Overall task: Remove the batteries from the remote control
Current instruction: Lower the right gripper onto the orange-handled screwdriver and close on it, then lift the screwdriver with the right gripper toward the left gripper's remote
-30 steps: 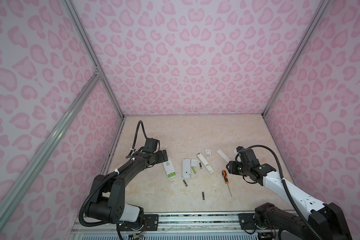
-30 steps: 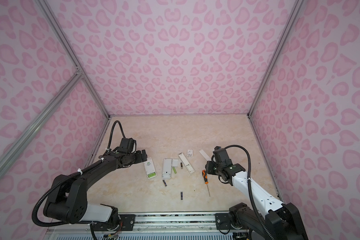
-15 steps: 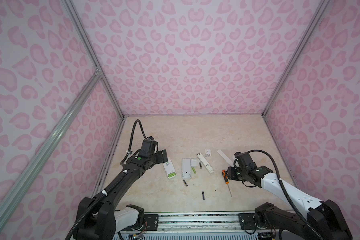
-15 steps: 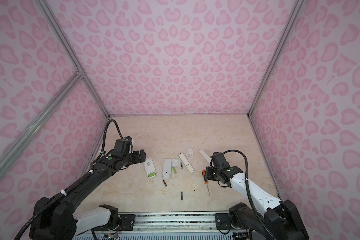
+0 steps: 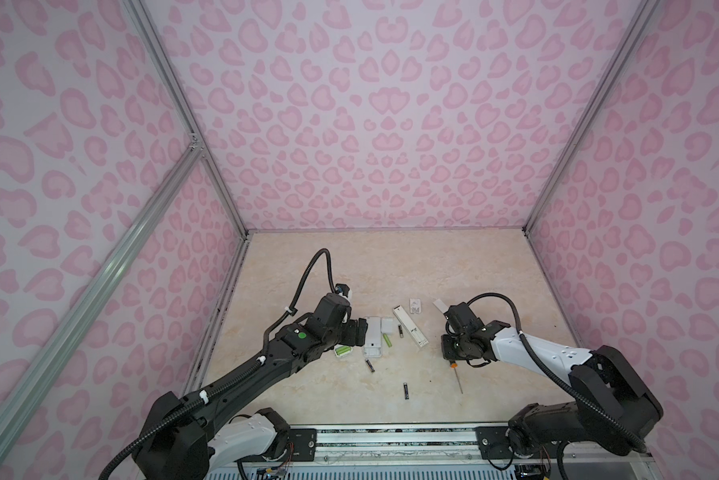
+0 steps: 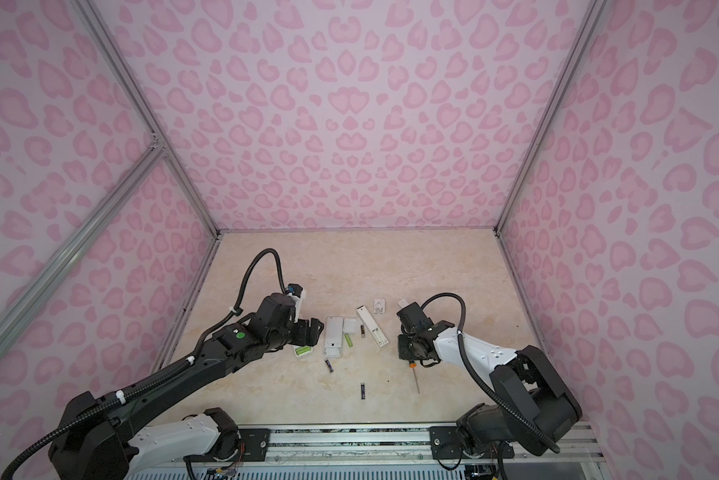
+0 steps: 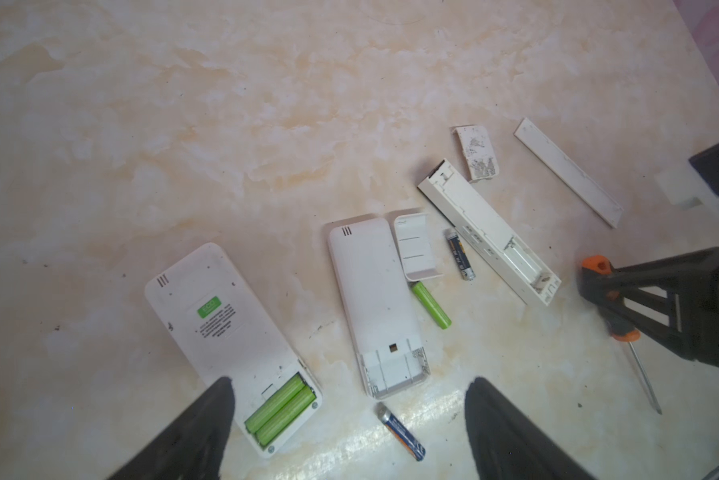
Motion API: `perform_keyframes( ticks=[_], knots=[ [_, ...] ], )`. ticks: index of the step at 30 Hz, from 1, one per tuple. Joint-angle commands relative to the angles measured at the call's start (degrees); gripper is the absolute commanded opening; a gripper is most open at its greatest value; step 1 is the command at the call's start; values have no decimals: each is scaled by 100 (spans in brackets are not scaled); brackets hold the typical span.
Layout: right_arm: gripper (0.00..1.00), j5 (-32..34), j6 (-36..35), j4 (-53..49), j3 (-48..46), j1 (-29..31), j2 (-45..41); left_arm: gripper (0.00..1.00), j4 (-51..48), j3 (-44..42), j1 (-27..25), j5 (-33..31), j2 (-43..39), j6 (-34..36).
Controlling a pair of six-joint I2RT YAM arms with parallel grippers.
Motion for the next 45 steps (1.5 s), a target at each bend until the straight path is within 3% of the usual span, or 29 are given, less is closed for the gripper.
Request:
perform_keyframes(
  ticks=[1,4,7,13,17,26,34,41,45],
  knots=[
    [18,-108,258,-46,-148,9,-10,89,457,-146,-360,-612,-147,-47],
    [8,-67,520,114,-271,-19,-369,89,914,-345,-740,-710,-298,85],
    [3,74,783,297,-439,-44,-1006,91,1236,-401,-1013,-575,-295,234],
    [0,404,1354,900,-920,-53,-2627,92,1587,-266,-1342,-190,-346,91],
    [0,519,1372,1432,-940,-52,-3270,91,1960,-277,-1363,260,-490,40],
    [0,-390,1288,2861,-601,-53,-3181,83,2746,-183,-1363,1223,-200,463],
    [0,-767,1329,2553,191,-45,-2508,72,2962,435,-1363,1619,976,301],
    [0,-870,1609,2989,-53,-37,-2659,57,3262,930,-1363,2192,1622,107],
    [0,-882,1657,2976,-68,-40,-2703,53,3325,1016,-1363,2349,1864,0]
  ],
)
